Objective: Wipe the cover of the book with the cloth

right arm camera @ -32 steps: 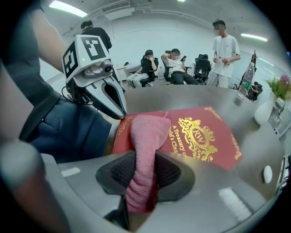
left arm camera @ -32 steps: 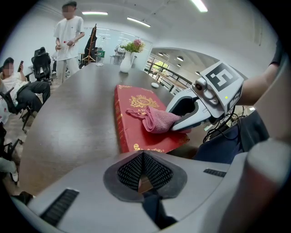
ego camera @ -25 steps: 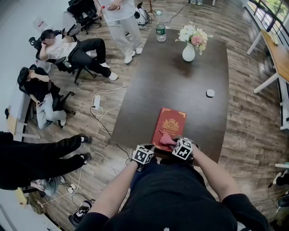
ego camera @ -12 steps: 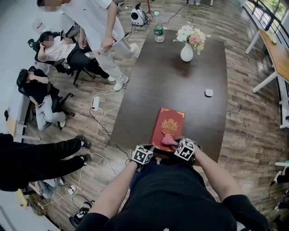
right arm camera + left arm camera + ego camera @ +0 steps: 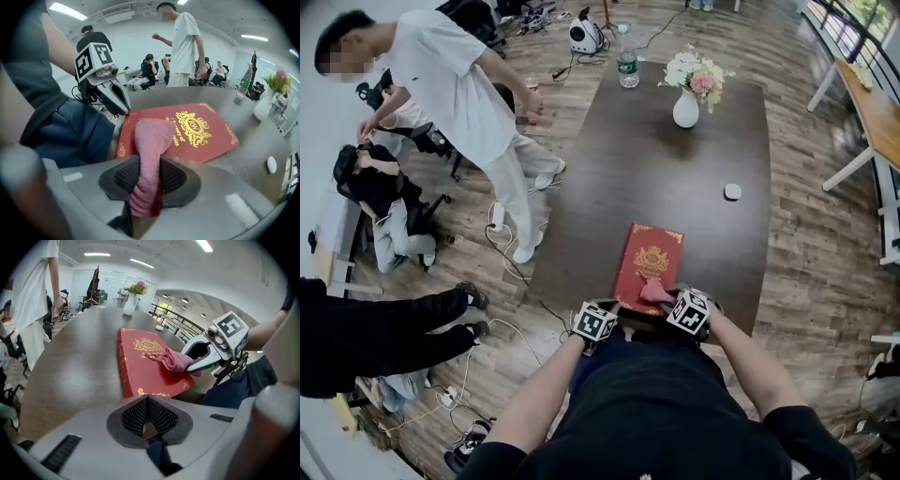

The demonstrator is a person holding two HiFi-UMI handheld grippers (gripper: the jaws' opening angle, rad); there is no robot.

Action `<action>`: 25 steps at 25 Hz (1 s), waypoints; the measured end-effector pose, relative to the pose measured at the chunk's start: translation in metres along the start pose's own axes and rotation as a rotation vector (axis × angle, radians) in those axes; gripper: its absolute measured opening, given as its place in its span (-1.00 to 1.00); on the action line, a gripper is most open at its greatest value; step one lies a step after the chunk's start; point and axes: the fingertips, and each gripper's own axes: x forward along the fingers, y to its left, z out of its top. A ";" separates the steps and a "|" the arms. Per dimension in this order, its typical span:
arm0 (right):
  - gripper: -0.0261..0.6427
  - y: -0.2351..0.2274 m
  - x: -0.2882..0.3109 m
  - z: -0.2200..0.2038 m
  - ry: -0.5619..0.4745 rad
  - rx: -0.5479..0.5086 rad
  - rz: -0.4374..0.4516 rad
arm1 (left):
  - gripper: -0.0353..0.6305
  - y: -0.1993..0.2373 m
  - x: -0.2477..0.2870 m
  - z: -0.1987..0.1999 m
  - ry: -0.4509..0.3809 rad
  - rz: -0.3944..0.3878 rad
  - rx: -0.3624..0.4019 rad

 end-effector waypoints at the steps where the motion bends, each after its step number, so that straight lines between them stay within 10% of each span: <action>1: -0.56 0.000 -0.001 -0.001 0.001 0.002 -0.001 | -0.91 0.000 0.000 0.000 0.001 -0.001 0.000; 25: -0.56 -0.008 -0.022 -0.026 0.040 0.089 -0.040 | -0.91 -0.003 -0.002 0.001 -0.037 -0.032 0.048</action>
